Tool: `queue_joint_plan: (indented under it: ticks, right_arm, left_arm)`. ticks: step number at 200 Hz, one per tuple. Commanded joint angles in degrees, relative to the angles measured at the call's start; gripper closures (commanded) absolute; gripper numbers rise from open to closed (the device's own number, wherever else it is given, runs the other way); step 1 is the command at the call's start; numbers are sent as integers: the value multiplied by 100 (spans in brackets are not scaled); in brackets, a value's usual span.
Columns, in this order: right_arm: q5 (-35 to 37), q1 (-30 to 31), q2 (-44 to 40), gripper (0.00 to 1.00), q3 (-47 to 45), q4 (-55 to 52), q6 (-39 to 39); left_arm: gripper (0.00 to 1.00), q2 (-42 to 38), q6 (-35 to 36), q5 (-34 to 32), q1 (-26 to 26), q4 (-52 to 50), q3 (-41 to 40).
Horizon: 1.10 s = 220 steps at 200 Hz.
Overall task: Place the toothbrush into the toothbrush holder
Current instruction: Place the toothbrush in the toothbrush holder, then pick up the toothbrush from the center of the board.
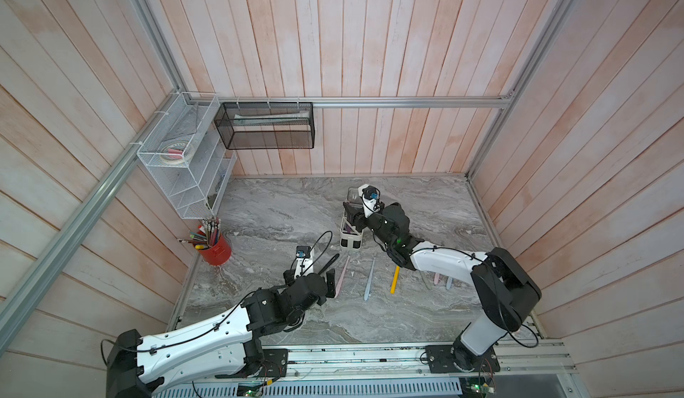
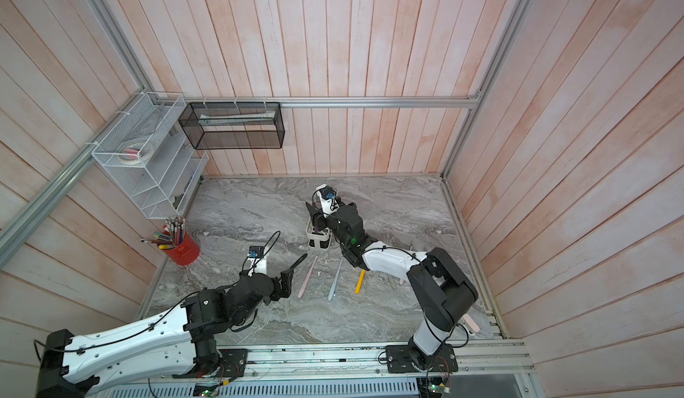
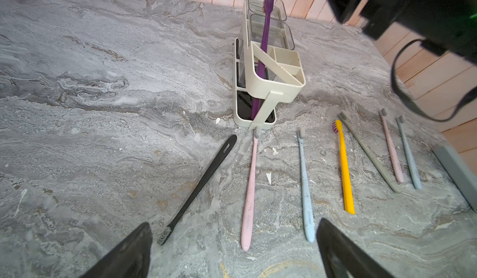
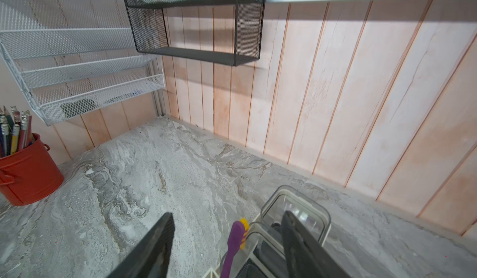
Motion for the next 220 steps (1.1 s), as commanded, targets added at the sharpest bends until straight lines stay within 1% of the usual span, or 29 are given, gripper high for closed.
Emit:
queue_joint_plan:
  ticks: [1, 17, 24, 38, 49, 64, 81, 97, 122, 135, 153, 164, 188, 204, 220]
  right_arm:
    - [260, 27, -526, 26, -19, -50, 18]
    - [264, 27, -921, 21, -103, -291, 114]
    - [295, 27, -1120, 17, -212, -336, 199]
    - [401, 18, -1552, 11, -478, -414, 465]
    - [465, 18, -1878, 9, -629, -626, 672]
    - [473, 17, -2306, 2, -915, -887, 998]
    - [553, 14, -2744, 2, -1104, -1429, 1440]
    - [681, 17, -3064, 2, -1167, -2139, 1684]
    - [1261, 10, -3564, 2, -1262, -3317, 2086]
    - [1502, 10, -3588, 2, -1198, -4066, 2371]
    - [1757, 10, -3388, 2, -1035, -4941, 2640]
    - [1763, 10, -3394, 2, -1131, -5049, 2780]
    - [1467, 10, -3579, 2, -1503, -4774, 2982]
    - [1360, 5, -3651, 2, -1604, -4661, 3005]
    - [1236, 10, -3659, 2, -1617, -4603, 2958]
  left_arm:
    - [0, -5, -115, 24, 28, -13, -21]
    - [0, 25, -209, 33, 31, -87, -13]
    - [0, 64, -276, 33, 31, -145, -3]
    - [0, 196, -479, 51, 39, -300, 21]
    - [0, 317, -677, 91, 49, -428, 50]
    - [0, 419, -824, 185, 58, -446, 32]
    - [0, 486, -932, 295, 113, -424, -12]
    - [0, 556, -916, 496, 184, -347, -45]
    - [0, 670, -889, 729, 198, -174, -71]
    - [1, 818, -987, 729, 206, -218, -17]
    - [1, 1126, -1061, 758, 257, -318, 79]
    - [1, 1322, -1065, 812, 308, -343, 145]
    - [3, 1600, -1031, 930, 479, -381, 234]
    - [5, 1542, -999, 912, 577, -412, 199]
    - [7, 1354, -885, 950, 743, -296, -8]
